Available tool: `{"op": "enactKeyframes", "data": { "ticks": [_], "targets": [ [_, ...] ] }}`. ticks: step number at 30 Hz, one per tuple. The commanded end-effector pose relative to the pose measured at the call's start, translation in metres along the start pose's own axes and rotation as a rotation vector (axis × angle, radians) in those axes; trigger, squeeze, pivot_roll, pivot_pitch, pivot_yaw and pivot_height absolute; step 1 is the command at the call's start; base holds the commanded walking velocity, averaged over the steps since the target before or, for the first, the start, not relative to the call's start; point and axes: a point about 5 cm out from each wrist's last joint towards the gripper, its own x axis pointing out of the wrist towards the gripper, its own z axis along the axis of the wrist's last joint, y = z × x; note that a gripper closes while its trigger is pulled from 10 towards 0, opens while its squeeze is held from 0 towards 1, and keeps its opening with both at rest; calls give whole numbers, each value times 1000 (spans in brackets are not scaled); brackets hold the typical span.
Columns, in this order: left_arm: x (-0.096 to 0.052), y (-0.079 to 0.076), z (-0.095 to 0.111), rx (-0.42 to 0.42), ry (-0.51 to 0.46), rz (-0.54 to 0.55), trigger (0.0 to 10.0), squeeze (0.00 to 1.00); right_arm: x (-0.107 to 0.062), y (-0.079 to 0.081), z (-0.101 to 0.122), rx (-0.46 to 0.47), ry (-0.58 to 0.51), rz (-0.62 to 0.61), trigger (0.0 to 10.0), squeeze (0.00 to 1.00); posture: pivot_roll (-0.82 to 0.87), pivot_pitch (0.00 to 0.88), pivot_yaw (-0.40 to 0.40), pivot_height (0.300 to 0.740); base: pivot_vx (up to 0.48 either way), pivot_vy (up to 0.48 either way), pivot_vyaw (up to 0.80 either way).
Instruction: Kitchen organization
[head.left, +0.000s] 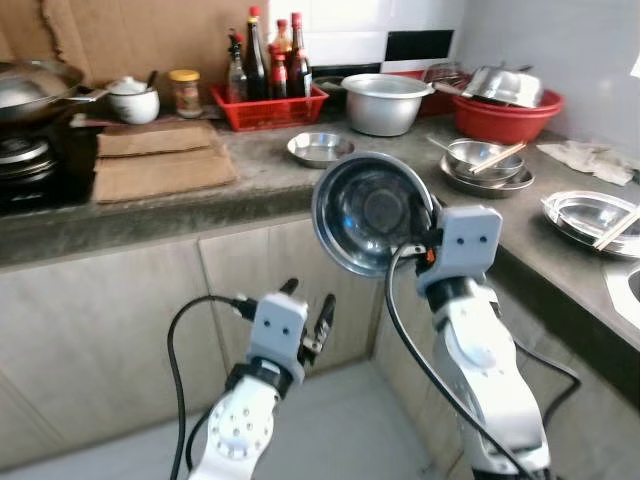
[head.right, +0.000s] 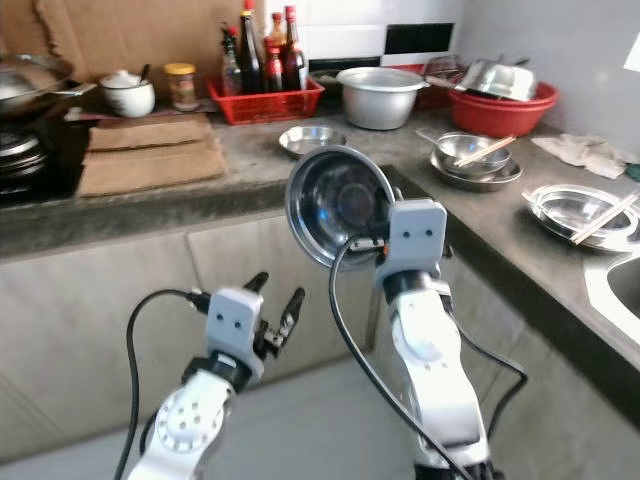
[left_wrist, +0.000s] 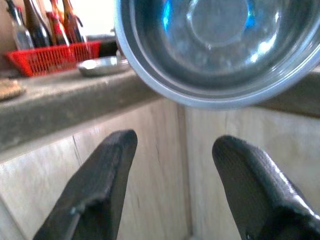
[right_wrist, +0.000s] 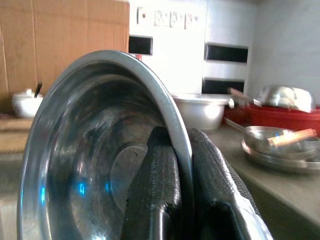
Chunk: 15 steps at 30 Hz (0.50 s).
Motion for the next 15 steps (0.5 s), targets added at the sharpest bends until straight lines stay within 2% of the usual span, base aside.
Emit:
{"op": "enactKeyframes", "data": {
  "ticks": [1,6,15],
  "targets": [
    [1,-1,4,3,-15,-5,10000,0,1,-2,8,7,-30,-8,10000,0,65,0,-32,740,-319,0,0],
    [1,-1,4,3,-14,-7,10000,0,0,-2,6,18,-23,-11,10000,0,67,0,-32,740,-319,0,0],
    [1,-2,3,4,-13,-8,10000,0,0,-3,5,22,-15,-8,10000,0,63,0,-34,740,-317,0,-782]
  ]
}}
